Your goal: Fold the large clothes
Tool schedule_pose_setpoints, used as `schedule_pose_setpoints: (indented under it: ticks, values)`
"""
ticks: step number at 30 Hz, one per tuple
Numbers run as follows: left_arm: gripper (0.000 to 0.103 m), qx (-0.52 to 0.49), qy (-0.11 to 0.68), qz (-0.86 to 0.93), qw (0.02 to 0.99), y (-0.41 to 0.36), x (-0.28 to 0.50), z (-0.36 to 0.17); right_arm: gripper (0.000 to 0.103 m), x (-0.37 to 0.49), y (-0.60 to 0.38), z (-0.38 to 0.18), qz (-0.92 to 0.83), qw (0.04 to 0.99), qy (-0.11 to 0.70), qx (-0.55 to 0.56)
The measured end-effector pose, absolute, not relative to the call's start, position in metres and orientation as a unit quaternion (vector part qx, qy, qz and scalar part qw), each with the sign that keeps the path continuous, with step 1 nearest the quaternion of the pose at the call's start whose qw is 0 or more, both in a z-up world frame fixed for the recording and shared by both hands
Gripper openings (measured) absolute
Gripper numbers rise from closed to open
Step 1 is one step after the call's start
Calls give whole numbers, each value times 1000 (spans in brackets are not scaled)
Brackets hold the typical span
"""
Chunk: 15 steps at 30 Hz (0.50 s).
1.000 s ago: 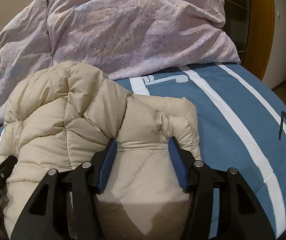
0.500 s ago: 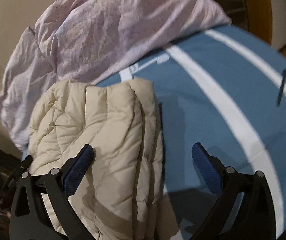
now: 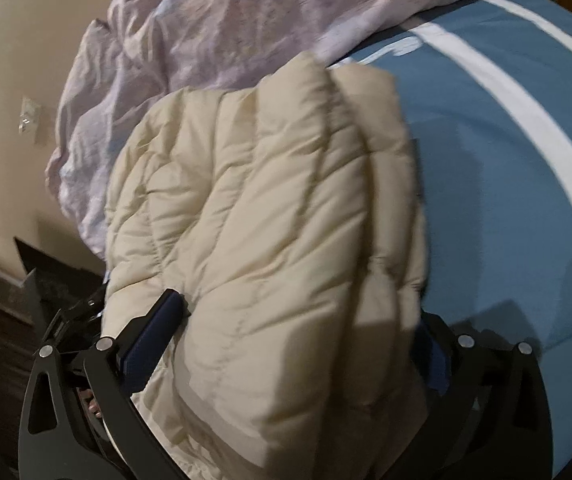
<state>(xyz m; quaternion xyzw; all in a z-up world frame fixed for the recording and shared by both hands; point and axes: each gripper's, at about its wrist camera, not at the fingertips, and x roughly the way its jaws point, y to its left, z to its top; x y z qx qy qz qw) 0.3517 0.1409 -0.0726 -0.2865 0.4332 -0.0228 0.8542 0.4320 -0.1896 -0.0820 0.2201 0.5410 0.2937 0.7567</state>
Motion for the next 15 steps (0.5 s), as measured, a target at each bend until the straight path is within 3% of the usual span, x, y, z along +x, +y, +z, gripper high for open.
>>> schedule_pose_setpoints:
  ticks: [3, 5, 8, 10, 13, 15]
  values:
    - [91, -312, 439, -45, 842, 142, 353, -79, 102, 432, -180, -83, 317, 748, 541, 219]
    - [83, -324, 436, -56, 838, 141, 350, -81, 102, 432, -175, -84, 333, 741, 540, 221]
    - [69, -333, 429, -53, 838, 142, 345, -76, 81, 433, -169, -86, 355, 728, 536, 238]
    - [58, -331, 421, -41, 844, 144, 339, -70, 59, 432, -167, -85, 373, 720, 527, 255]
    - [47, -328, 410, -27, 851, 151, 331, -60, 44, 432, -151, -76, 404, 715, 511, 255]
    - [44, -326, 401, -19, 856, 159, 325, -53, 40, 434, -139, -69, 418, 714, 503, 249]
